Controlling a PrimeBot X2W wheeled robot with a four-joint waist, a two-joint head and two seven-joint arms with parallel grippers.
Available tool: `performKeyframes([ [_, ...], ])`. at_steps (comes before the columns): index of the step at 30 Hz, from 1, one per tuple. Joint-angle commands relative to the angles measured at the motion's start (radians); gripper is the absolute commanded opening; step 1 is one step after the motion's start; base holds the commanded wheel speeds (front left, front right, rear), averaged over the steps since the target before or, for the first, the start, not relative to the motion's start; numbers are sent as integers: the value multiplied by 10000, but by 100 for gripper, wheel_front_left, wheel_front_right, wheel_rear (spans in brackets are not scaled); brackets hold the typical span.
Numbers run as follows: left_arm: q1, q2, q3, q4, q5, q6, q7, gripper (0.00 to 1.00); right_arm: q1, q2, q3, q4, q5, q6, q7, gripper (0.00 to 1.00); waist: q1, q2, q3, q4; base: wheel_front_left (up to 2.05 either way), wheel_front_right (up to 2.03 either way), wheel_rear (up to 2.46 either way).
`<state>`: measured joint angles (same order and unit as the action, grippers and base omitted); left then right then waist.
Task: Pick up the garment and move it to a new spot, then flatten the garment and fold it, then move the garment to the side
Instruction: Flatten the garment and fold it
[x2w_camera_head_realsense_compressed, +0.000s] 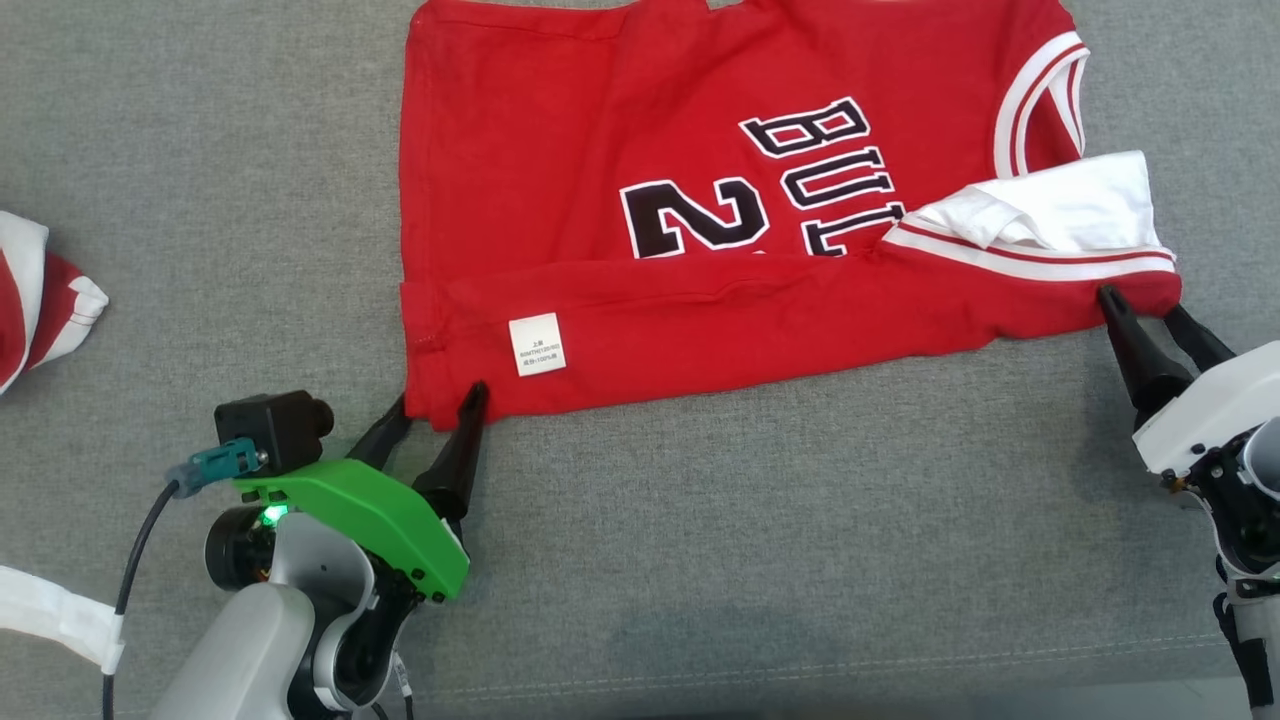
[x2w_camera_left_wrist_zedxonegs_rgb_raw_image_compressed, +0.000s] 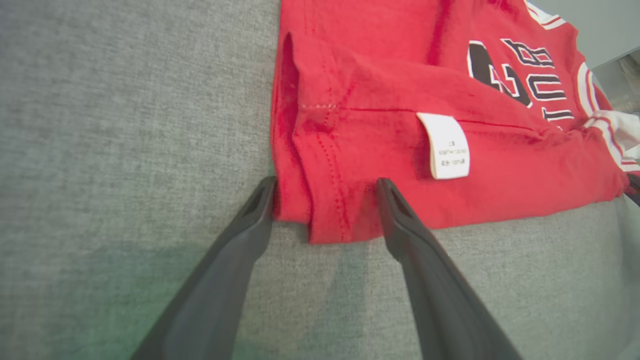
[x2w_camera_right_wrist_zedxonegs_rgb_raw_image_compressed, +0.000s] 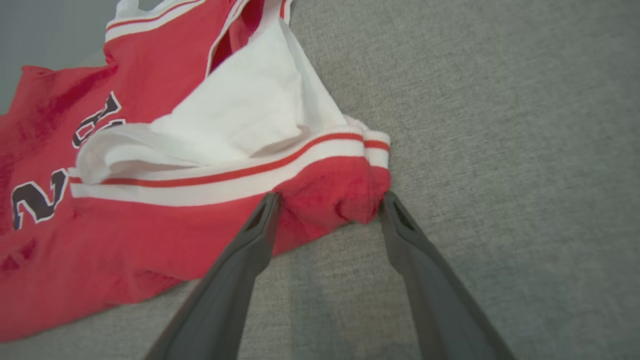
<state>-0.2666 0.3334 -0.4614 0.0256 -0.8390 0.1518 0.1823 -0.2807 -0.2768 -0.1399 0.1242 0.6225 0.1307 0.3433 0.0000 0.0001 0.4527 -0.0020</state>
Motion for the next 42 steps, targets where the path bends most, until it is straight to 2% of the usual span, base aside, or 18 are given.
performKeyframes([
  [1,-57,-109,-131,200,-180,-116,107,100,-132,38,35,46,146,-1,50,100,0,-1,-7,33,0,0,0],
  [4,-165,-157,-247,364,-176,-265,194,98,-134,10,191,72,325,-1,172,100,0,-1,-40,57,0,0,0],
  [5,-196,-160,-289,403,-182,-323,216,47,-117,-16,236,72,380,-1,190,57,0,-1,-54,50,0,0,0],
  [6,-223,-169,-308,436,-190,-363,190,28,-98,-37,267,74,427,-1,196,38,0,-1,-69,42,0,0,0],
  [7,-242,-179,-319,453,-207,-426,156,0,-83,-67,301,55,473,-1,168,0,0,-1,-83,33,0,0,0],
  [10,-272,-109,-269,457,-246,-632,10,0,84,-323,364,23,679,-1,169,0,0,-1,-263,-11,0,0,0],
  [14,109,216,-77,15,-307,-660,-129,0,420,-792,274,-304,965,-1,550,0,0,-1,-643,-37,0,0,0],
  [19,1091,866,2,-1543,-436,-388,223,0,1144,-1773,126,-1249,1976,-5,1897,0,0,-1,-1035,-41,0,0,0],
  [23,2192,1158,-20,-2944,-701,15,486,0,1976,-2451,-346,-1811,2667,-7,3082,0,0,-1,-1183,-15,0,0,0],
  [25,2508,1168,-74,-3174,-748,137,519,0,2236,-2580,-428,-1928,2768,-7,3354,0,0,-1,-1195,-1,0,0,0],
  [28,3327,896,-230,-3425,-960,417,389,0,2981,-2733,-703,-2204,2872,-7,3855,0,0,-1,-1141,36,0,0,0],
  [32,3577,435,-500,-2560,-922,478,74,2,3489,-2560,-884,-1924,2331,-8,3608,0,0,-1,-973,130,0,0,0],
  [33,3511,313,-577,-2275,-866,449,-21,45,3511,-2502,-888,-1815,2147,-8,3452,15,0,-1,-935,147,0,0,0],
  [34,3383,215,-578,-1981,-800,464,-120,89,3506,-2444,-836,-1715,2013,-8,3318,37,0,-1,-898,157,0,0,0],
  [35,3262,166,-610,-1733,-711,474,-187,100,3520,-2416,-756,-1647,1882,-8,3208,100,0,-1,-868,172,0,0,0],
  [38,3121,139,-567,-1476,-599,425,-335,100,3614,-2557,-471,-1803,1842,-1,3055,100,0,-1,-810,180,0,0,0],
  [42,2920,828,-42,-1929,-249,682,-494,100,3702,-3240,-566,-2627,2145,-1,3034,100,0,-1,-679,166,0,0,0],
])
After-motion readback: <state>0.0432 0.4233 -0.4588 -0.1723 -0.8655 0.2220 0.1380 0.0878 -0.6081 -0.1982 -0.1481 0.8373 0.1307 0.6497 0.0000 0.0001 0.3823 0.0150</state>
